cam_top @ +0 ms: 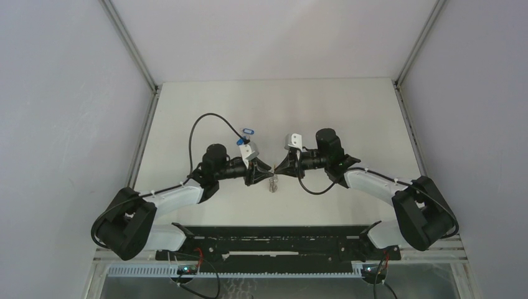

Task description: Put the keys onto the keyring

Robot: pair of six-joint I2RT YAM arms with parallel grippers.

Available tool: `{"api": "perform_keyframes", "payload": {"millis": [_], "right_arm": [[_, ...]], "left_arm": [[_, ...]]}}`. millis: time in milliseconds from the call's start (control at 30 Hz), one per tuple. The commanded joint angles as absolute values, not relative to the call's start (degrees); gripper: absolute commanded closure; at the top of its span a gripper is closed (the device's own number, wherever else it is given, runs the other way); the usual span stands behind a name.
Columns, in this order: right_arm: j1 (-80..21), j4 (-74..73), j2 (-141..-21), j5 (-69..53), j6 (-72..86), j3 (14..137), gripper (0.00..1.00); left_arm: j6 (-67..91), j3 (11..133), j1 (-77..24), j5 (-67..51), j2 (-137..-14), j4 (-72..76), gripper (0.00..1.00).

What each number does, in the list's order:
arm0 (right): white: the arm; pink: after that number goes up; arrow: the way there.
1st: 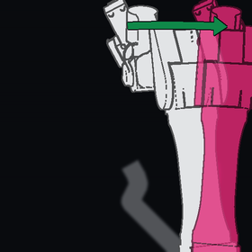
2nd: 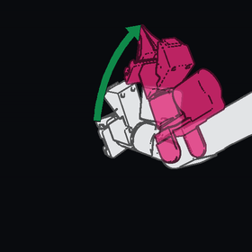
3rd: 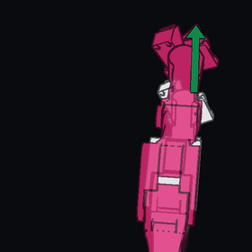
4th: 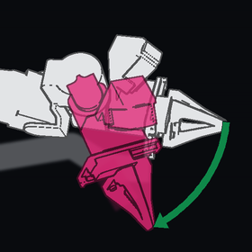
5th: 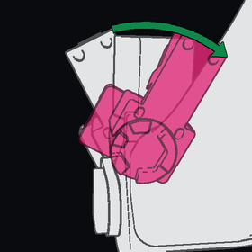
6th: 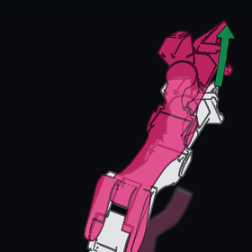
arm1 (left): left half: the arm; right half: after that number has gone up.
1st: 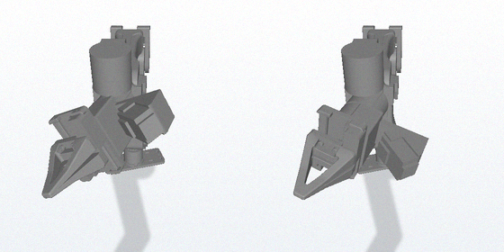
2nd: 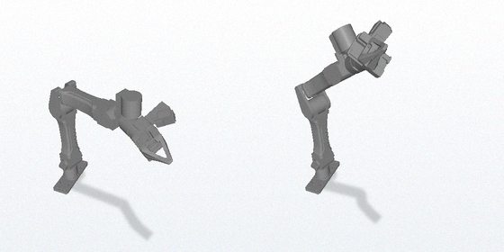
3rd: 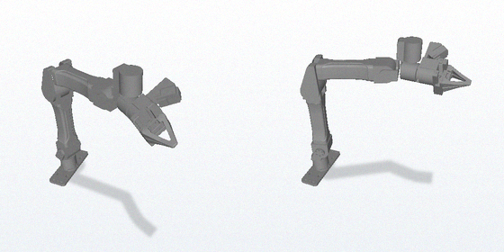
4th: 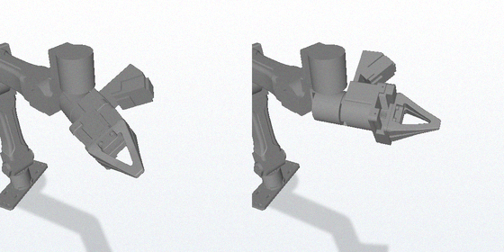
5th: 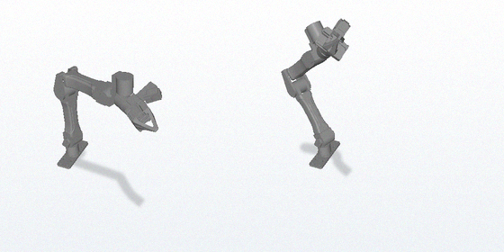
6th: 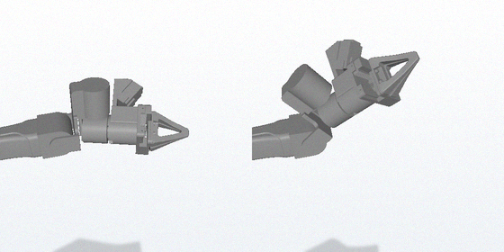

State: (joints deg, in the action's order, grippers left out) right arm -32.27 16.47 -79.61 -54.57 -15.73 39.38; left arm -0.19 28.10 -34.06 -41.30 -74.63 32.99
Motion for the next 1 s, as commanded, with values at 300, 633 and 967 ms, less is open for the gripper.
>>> {"api": "perform_keyframes", "payload": {"millis": [300,633,967], "right_arm": [[-33.0,17.9,-79.6,-56.5,-17.0,40.7,1.0],[-32.5,10.8,-77.1,-54.6,-22.3,41.2,0.91],[-32.2,6.6,-74.7,-54.6,-27.1,42.4,0.71]], "left_arm": [[-2.4,32.2,-35.2,-43.7,-73.5,31.2,0.87],[-10.7,38.4,-38.7,-28.4,-68.0,7.6,1.0],[-13.8,51.4,-42.1,-19.4,-68.3,-16.4,1.0]]}}
